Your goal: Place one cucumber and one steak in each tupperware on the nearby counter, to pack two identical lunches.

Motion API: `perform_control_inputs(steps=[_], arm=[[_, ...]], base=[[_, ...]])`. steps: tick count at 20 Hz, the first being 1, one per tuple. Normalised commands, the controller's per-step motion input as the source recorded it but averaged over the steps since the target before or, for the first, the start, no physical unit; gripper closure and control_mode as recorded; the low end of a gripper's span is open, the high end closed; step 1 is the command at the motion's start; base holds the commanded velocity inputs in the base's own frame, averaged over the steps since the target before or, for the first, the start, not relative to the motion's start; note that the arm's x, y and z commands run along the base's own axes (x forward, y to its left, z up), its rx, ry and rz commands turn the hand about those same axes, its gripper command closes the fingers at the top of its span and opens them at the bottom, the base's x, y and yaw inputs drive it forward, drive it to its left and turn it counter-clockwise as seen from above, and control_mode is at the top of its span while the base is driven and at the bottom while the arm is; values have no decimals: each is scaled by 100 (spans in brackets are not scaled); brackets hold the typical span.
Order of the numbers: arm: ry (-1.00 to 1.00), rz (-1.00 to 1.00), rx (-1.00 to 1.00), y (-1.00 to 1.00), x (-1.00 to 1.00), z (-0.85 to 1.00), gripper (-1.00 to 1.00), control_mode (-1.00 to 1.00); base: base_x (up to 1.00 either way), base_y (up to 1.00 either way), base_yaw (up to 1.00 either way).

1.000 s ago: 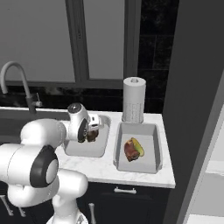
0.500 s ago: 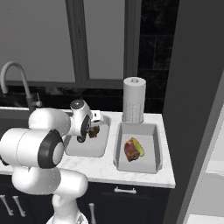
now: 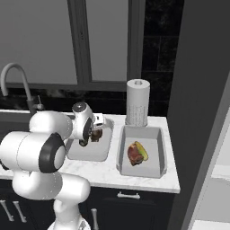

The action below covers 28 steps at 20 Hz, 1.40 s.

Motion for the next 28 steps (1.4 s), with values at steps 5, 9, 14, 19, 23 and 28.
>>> perform_control_inputs(steps=[5, 9, 14, 19, 23, 28], arm=[[3, 0, -1, 0, 0, 28, -100, -100], [0, 0, 0, 0, -6, 91, -100, -100], [0, 0, 0, 0, -42, 62, -100, -100], [3, 0, 0, 0, -77, 37, -100, -100], [2, 0, 0, 5, -95, 2, -100, -100], [5, -7, 0, 19, -76, 0, -100, -100]], base=[[0, 0, 0], [0, 0, 0], [0, 0, 0], [0, 0, 0], [0, 0, 0], [0, 0, 0]])
